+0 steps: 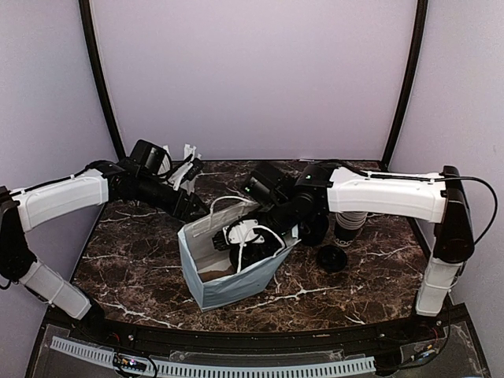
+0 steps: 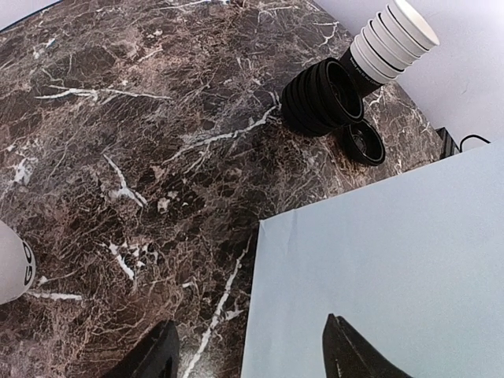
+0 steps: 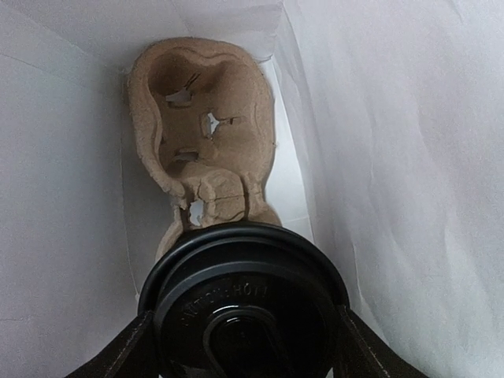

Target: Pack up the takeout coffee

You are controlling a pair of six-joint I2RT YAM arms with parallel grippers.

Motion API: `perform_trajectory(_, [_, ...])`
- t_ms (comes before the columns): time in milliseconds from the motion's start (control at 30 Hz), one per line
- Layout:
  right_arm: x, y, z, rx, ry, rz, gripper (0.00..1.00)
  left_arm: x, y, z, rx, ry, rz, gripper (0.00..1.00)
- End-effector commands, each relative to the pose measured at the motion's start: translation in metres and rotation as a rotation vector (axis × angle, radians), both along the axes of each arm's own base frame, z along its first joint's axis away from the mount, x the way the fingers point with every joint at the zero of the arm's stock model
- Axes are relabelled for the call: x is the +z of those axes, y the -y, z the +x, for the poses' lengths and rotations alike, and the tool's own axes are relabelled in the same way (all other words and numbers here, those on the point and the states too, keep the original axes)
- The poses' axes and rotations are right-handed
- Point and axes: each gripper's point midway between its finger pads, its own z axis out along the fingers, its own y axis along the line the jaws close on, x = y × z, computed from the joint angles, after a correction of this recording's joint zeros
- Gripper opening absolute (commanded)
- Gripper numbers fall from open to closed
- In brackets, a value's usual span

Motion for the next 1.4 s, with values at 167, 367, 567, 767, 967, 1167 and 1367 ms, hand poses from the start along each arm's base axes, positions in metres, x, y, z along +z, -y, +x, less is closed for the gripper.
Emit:
perform_trajectory(167, [-0.081,0.041,-0.004,-0.137,-0.108,-0.353,0.39,0.022,-0.010,-0.005,0.006,0.062,0.002,0.65])
perform_trajectory(367, [-0.096,0.058,-0.016,-0.162,-0.055,-0.501,0.38,0.022,-0.014,-0.009,0.014,0.066,0.003,0.65])
perform_trajectory(567, [-0.105,0.062,-0.013,-0.158,-0.025,-0.489,0.37,0.023,-0.018,-0.011,0.025,0.064,0.014,0.65])
perform_trajectory(767, [-0.116,0.067,0.003,-0.173,0.030,-0.501,0.36,0.032,-0.023,-0.014,0.033,0.086,0.016,0.66])
perform_trajectory(967, [-0.106,0.052,0.004,-0.176,-0.018,-0.443,0.39,0.033,-0.028,-0.017,0.036,0.074,0.029,0.66])
perform_trajectory(1167, [-0.099,0.049,0.008,-0.188,-0.020,-0.415,0.39,0.036,-0.031,-0.018,0.048,0.084,0.031,0.66])
perform_trajectory(1367, [-0.096,0.044,0.009,-0.183,-0.026,-0.401,0.40,0.036,-0.031,-0.017,0.049,0.081,0.025,0.66])
